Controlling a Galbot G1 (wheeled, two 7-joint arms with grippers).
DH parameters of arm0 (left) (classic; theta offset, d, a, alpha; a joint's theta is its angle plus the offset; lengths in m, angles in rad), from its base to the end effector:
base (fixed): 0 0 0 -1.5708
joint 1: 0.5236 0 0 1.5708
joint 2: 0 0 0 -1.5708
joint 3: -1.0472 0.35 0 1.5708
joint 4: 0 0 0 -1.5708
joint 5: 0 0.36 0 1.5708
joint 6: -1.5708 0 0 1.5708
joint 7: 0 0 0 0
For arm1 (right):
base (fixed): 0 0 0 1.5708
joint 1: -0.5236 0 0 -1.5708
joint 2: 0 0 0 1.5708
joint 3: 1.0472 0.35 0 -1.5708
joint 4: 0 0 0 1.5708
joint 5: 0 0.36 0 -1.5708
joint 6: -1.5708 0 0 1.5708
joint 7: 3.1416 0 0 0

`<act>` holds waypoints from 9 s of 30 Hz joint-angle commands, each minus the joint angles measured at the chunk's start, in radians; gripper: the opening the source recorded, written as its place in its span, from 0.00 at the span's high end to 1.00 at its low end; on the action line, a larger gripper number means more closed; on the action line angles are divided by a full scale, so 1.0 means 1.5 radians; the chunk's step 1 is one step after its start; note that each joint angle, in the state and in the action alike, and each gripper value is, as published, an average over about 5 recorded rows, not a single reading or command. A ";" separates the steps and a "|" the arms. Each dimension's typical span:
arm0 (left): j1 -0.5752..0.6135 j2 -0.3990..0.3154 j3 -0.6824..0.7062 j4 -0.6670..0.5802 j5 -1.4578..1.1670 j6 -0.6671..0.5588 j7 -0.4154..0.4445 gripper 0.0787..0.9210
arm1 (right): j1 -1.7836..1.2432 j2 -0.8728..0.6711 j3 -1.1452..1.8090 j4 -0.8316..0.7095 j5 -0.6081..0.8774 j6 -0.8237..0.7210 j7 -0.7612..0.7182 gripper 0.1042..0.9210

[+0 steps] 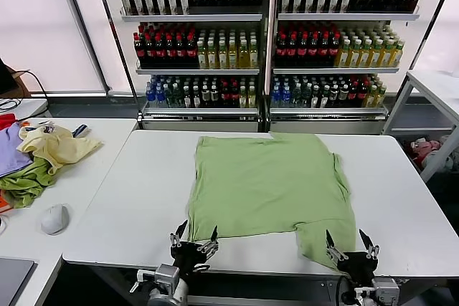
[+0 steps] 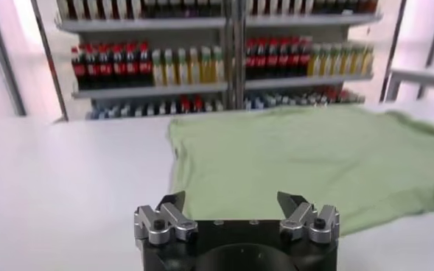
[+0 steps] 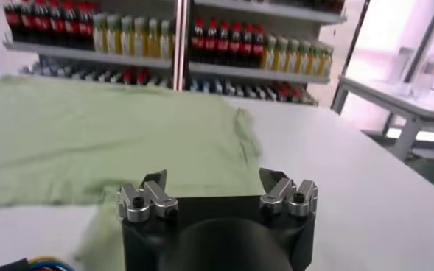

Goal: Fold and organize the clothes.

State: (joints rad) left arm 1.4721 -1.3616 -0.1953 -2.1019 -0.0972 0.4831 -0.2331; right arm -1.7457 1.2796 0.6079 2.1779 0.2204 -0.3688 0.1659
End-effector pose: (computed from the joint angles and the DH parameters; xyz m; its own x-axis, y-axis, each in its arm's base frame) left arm 0.1915 -0.0631 -0.2895 -0.9014 0.1436 0.4085 0.1769 0.9832 0.0448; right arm 0.1411 -0.0654 -0.2901 -0.8979 0.0978 0.4292 0.0458 0.9905 -0.1299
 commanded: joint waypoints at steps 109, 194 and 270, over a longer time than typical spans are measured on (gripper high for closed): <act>-0.283 0.105 0.060 0.202 -0.128 -0.001 -0.050 0.67 | 0.387 -0.083 -0.084 -0.242 0.002 0.090 -0.025 0.56; 0.092 0.142 -0.049 -0.111 -0.166 0.034 -0.065 0.95 | 0.052 -0.079 0.054 0.050 0.036 -0.062 -0.061 0.72; -0.537 0.059 0.101 0.521 -0.322 0.043 -0.039 0.47 | 0.911 0.035 -0.269 -0.870 0.153 -0.140 -0.073 0.64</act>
State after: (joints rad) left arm 0.6485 -1.2773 -0.0476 -1.3063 -0.5393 0.5415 -0.3108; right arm -0.3817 1.3188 0.2058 0.9005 0.4223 -0.5576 0.0605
